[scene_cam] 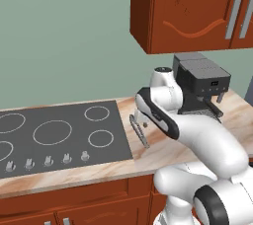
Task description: Pick up the tongs from the counter and place them near the plate next to the oven.
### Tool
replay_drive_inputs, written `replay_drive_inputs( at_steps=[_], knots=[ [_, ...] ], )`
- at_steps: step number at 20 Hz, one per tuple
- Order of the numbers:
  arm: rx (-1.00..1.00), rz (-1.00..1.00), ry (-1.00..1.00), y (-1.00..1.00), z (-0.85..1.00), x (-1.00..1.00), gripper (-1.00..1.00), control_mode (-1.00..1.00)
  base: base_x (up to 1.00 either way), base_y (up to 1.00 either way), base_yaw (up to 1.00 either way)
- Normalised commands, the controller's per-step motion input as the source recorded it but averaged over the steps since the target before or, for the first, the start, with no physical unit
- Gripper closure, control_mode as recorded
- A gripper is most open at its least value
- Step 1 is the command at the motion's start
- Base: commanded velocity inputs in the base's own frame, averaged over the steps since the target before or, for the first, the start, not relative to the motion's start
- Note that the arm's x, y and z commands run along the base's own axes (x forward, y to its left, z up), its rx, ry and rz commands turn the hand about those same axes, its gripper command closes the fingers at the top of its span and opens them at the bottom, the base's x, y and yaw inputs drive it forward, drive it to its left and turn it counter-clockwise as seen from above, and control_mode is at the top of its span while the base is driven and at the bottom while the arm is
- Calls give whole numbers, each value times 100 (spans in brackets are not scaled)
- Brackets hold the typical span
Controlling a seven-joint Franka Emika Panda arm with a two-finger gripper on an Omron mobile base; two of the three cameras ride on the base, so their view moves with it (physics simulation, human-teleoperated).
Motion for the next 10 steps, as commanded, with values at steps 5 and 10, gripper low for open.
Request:
replay_drive_inputs(
  at_steps=[5,10],
  knots=[
    [0,14,7,0,-46,12,-100,-100,0,0,0],
    [-7,2,6,17,-61,46,-100,-100,0,0,0]
  ],
)
